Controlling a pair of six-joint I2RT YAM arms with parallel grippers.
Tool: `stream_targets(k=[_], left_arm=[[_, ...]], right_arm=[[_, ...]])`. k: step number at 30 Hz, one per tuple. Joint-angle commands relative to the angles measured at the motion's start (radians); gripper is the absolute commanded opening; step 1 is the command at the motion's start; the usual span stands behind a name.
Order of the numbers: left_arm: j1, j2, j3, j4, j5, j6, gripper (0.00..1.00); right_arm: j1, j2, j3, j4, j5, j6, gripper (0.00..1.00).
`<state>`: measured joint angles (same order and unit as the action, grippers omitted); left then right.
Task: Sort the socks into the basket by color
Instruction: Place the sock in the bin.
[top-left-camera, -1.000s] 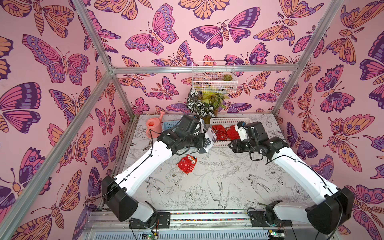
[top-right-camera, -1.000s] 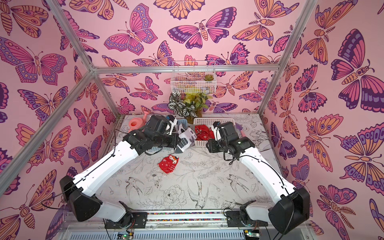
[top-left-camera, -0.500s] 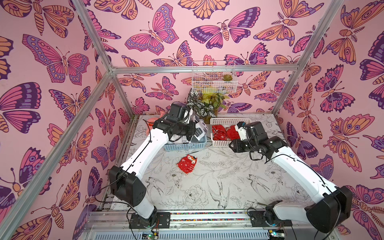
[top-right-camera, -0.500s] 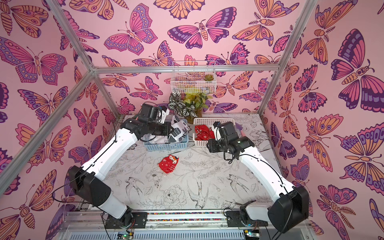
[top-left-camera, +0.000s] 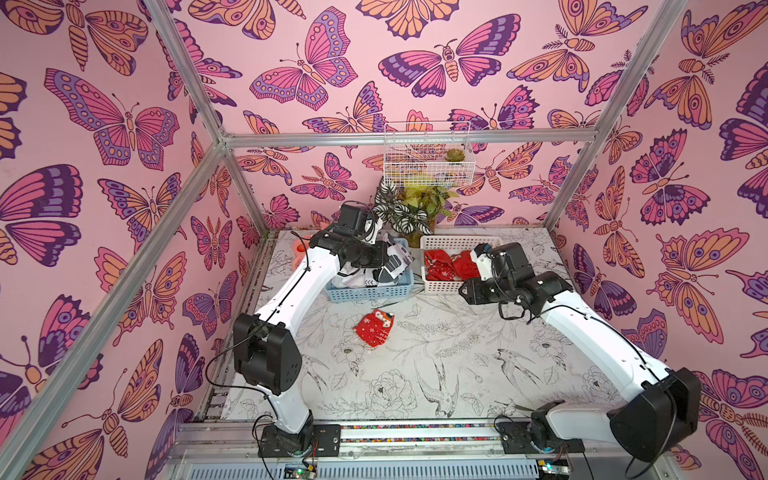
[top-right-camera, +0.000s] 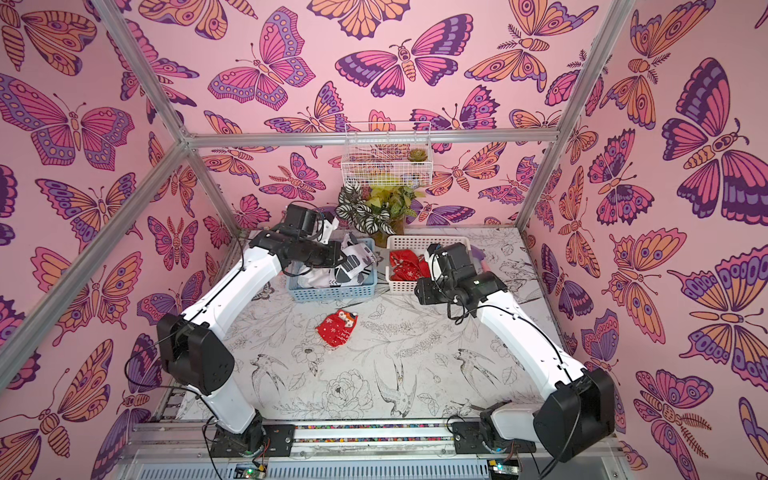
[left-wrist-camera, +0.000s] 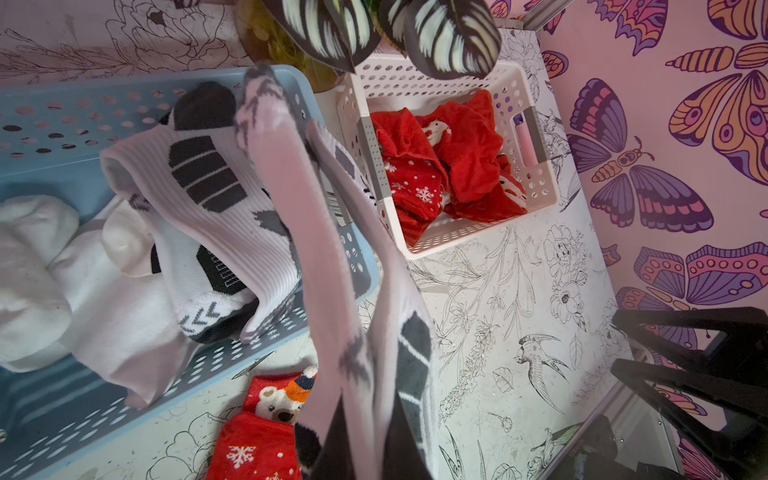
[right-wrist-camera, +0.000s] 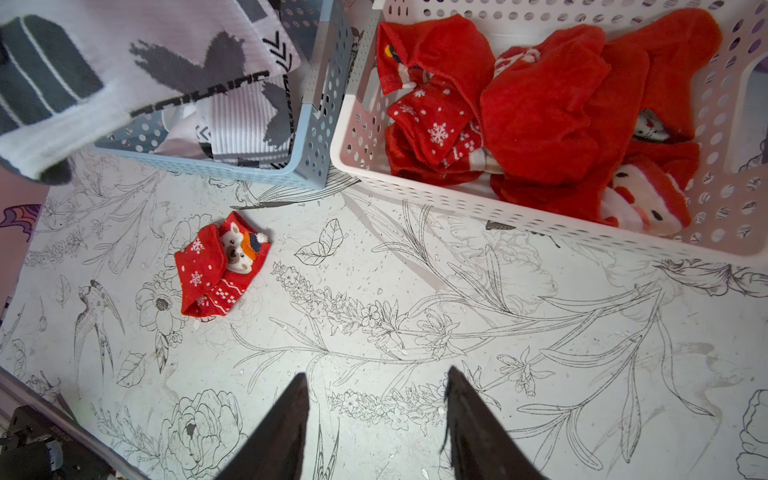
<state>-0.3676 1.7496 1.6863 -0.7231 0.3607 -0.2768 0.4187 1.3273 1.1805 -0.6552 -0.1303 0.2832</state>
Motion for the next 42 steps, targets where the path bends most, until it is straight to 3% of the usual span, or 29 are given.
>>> stream_targets(k=[1,21,42], left_arm=[[0.023,0.026,0.021,0.010,0.034,0.029,0.06],[0.113,0.268,0.138,0.027,0.135,0.083,0.06],[0.150,0.369,0.161,-0.023,-0.021,0.189,0.07]], right_arm=[[-0.006,0.013,0.005,-0.019,0.014,-0.009,0.55],[-0.006,0.033,0.019,-0.024,0.024,-0.006,0.55],[-0.007,0.041,0.027,-0.027,0.027,-0.006,0.55]])
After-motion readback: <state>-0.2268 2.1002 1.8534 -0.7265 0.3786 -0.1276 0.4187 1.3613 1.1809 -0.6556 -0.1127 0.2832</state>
